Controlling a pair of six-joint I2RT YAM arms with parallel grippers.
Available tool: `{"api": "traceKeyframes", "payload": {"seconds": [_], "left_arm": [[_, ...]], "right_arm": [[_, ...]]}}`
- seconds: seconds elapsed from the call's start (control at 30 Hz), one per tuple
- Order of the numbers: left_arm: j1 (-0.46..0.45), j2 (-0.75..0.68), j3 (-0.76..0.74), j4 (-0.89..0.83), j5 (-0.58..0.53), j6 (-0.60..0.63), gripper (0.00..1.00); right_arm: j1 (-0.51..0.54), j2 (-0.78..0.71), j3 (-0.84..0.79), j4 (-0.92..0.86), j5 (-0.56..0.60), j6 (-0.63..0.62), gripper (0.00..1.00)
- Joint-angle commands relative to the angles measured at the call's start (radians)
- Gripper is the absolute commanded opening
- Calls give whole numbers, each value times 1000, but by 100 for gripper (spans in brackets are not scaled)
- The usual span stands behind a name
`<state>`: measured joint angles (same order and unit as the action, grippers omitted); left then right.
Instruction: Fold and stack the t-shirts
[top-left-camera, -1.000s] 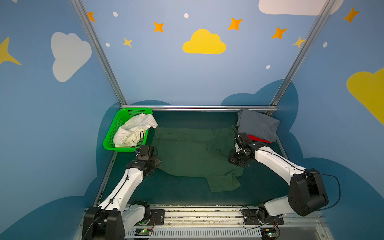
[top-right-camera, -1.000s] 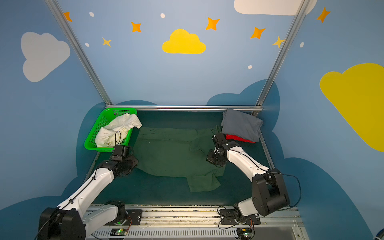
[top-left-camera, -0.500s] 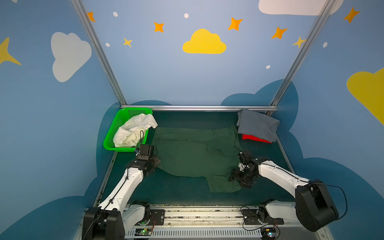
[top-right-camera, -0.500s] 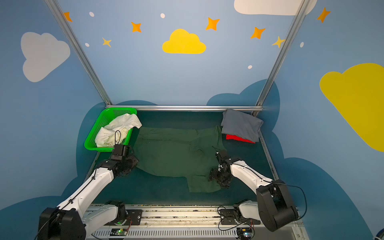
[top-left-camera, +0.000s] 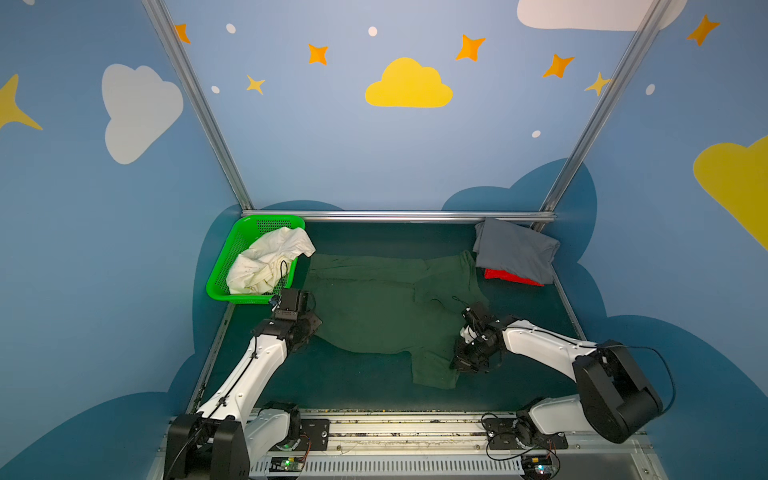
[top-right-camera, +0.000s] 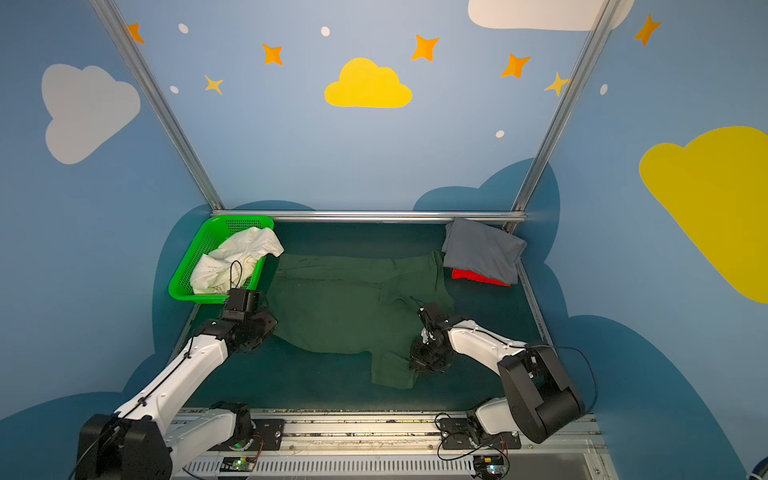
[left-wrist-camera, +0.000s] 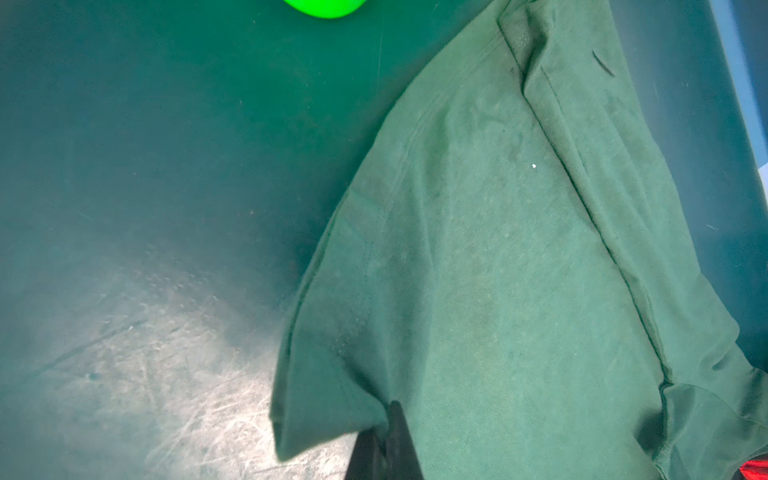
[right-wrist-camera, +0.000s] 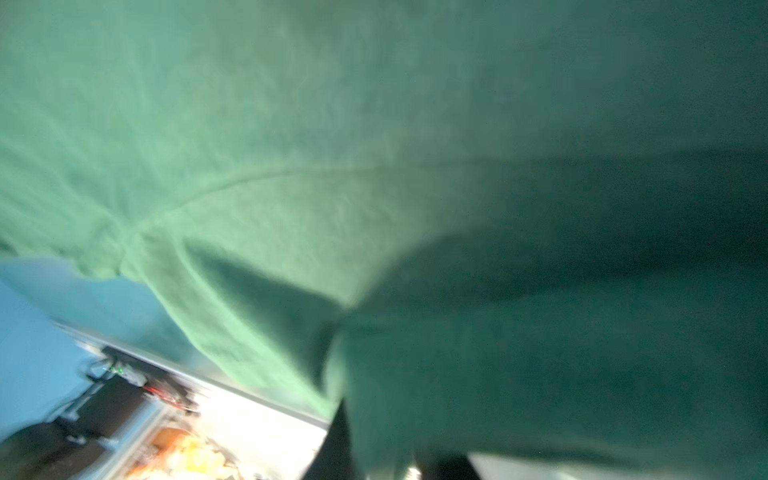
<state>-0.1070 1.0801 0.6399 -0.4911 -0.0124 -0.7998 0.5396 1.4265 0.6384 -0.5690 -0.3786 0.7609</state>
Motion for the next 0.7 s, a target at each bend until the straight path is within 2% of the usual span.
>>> {"api": "traceKeyframes", "payload": {"seconds": [0.0, 0.17, 0.37, 0.67], "left_arm": [[2, 4, 11, -15, -6, 14, 3], [0, 2, 30, -21, -14, 21, 3], [2, 9, 55, -32, -20, 30, 3], [5, 37, 85, -58, -44, 41, 3]], "right_arm": [[21, 50, -40, 68, 38, -3, 0], [8, 11, 57, -43, 108, -37, 0], [-70, 21, 225, -167, 108, -68, 0], [-159, 86, 350, -98, 98, -89, 0]]}}
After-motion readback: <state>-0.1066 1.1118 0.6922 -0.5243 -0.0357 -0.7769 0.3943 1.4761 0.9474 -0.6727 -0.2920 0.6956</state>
